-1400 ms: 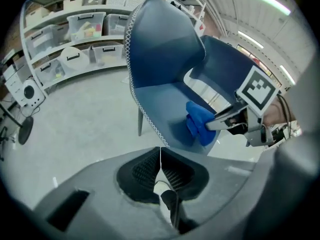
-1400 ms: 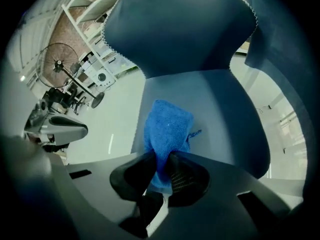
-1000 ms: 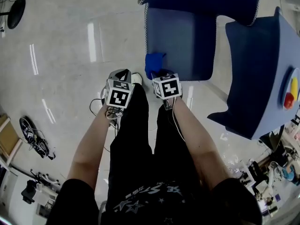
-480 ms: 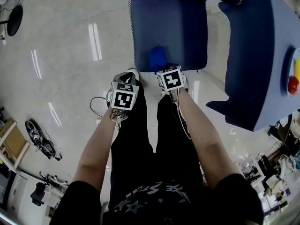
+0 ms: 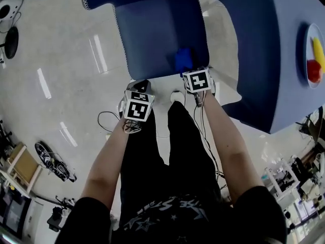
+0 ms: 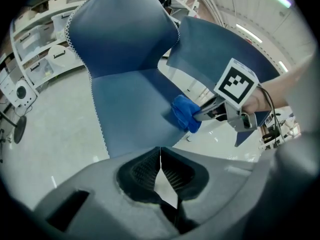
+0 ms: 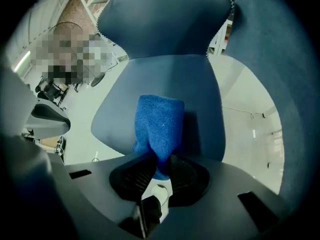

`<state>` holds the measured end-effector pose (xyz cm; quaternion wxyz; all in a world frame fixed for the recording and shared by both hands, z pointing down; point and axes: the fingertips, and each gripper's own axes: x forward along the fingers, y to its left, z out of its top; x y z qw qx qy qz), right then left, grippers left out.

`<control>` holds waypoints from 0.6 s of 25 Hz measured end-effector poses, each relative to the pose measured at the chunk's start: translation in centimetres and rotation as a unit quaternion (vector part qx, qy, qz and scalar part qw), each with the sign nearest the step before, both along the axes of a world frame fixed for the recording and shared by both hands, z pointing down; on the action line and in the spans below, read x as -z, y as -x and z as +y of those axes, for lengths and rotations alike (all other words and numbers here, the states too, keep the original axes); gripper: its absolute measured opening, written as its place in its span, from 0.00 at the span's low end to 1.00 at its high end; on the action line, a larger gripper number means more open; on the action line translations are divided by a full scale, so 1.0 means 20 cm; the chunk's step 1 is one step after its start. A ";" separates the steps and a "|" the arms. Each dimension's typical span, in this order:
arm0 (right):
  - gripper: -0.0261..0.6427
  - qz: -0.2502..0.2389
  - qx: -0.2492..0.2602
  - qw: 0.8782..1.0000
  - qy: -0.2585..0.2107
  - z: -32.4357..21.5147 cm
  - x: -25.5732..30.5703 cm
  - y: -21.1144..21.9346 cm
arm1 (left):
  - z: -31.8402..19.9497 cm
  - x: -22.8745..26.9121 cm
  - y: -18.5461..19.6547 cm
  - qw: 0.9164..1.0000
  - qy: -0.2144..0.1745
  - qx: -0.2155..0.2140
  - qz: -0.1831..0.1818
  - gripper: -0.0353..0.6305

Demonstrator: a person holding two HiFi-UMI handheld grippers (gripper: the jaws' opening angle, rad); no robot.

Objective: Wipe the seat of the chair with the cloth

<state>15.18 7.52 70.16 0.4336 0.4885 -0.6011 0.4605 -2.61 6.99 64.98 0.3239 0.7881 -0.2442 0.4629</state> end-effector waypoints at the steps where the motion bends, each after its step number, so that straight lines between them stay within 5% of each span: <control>1: 0.14 0.002 -0.009 1.000 0.000 0.01 0.00 -0.05 | 0.01 0.00 -0.02 1.000 0.000 -0.002 -0.001 0.09; 15: 0.14 0.020 -0.040 0.999 -0.014 0.17 0.14 -0.45 | 0.15 0.14 -0.26 0.999 -0.041 0.019 -0.008 0.09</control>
